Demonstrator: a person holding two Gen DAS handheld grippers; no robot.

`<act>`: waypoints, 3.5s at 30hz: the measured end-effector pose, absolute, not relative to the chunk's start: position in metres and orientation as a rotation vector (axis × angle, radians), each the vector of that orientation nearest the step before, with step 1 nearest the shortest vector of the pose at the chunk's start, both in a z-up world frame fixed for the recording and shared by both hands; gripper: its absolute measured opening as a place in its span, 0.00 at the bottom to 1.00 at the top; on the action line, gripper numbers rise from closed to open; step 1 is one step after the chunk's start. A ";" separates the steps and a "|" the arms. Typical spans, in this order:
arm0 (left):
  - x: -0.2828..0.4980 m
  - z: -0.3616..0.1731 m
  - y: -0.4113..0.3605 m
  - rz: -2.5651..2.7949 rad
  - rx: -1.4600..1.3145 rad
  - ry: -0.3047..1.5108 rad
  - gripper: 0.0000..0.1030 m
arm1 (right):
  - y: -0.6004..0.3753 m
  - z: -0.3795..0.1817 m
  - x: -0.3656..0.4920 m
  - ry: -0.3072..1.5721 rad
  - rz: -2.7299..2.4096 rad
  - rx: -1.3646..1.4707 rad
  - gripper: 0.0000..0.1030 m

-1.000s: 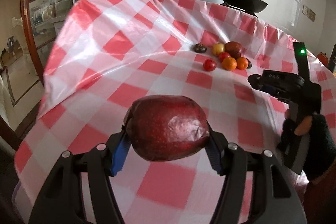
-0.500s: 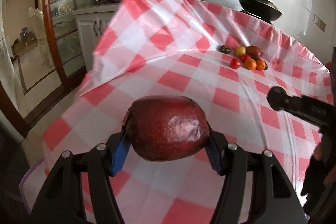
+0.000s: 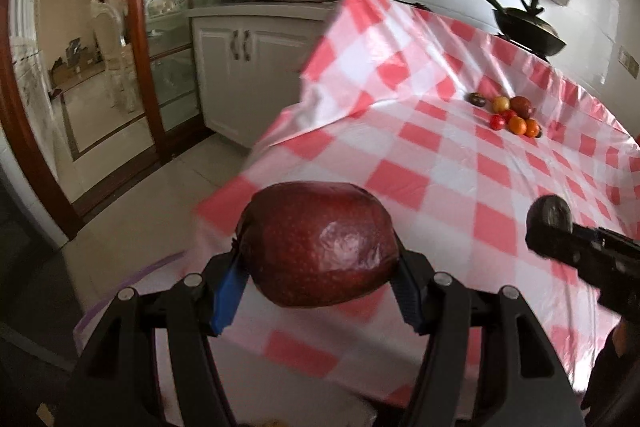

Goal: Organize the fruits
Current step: 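Carry both held fruits from the table over the white box, then open both tools to drop the fruits into the white box, then move both open tools back over the fruit pile on the table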

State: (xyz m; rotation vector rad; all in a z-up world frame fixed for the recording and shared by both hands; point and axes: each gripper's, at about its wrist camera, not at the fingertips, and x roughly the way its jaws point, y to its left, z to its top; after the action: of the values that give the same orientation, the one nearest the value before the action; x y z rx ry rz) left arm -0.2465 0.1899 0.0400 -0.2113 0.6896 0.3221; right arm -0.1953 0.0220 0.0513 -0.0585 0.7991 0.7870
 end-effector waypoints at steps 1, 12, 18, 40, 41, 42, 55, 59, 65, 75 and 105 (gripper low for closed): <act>-0.253 0.039 0.196 0.332 -0.222 0.689 0.62 | 0.029 0.051 -0.203 0.794 0.807 -0.075 0.36; -0.329 0.010 0.268 0.504 -0.307 0.689 0.62 | 0.106 0.026 -0.278 0.796 1.057 -0.288 0.37; -0.358 -0.029 0.297 0.587 -0.377 0.764 0.62 | 0.142 -0.018 -0.308 0.891 1.128 -0.436 0.37; -0.342 -0.132 0.310 0.661 -0.340 1.130 0.63 | 0.194 -0.143 -0.324 1.129 1.031 -0.806 0.38; -0.342 -0.133 0.311 0.665 -0.347 1.135 0.63 | 0.195 -0.141 -0.325 1.126 1.037 -0.800 0.38; -0.343 -0.133 0.313 0.668 -0.362 1.135 0.63 | 0.194 -0.138 -0.324 1.117 1.050 -0.785 0.41; -0.340 -0.097 0.304 0.757 -0.231 1.038 0.90 | 0.173 -0.083 -0.322 0.999 1.156 -0.618 0.65; -0.343 -0.079 0.313 0.789 -0.244 0.971 0.91 | 0.151 -0.044 -0.307 0.956 1.202 -0.463 0.67; -0.328 -0.012 0.311 0.729 -0.256 0.785 0.99 | 0.101 0.017 -0.281 0.857 1.211 -0.214 0.75; -0.229 0.071 0.222 0.296 -0.283 0.641 0.98 | -0.002 0.071 -0.233 0.672 0.970 0.035 0.85; 0.070 0.017 0.070 -0.044 -0.343 0.761 0.98 | -0.200 0.015 0.091 0.843 0.150 0.077 0.71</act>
State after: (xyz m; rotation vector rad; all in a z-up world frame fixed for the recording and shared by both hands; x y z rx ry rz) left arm 0.0703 0.0700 0.0174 -0.3428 0.7608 -0.0438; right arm 0.0912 -0.2002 0.0150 0.0771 0.8428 0.1502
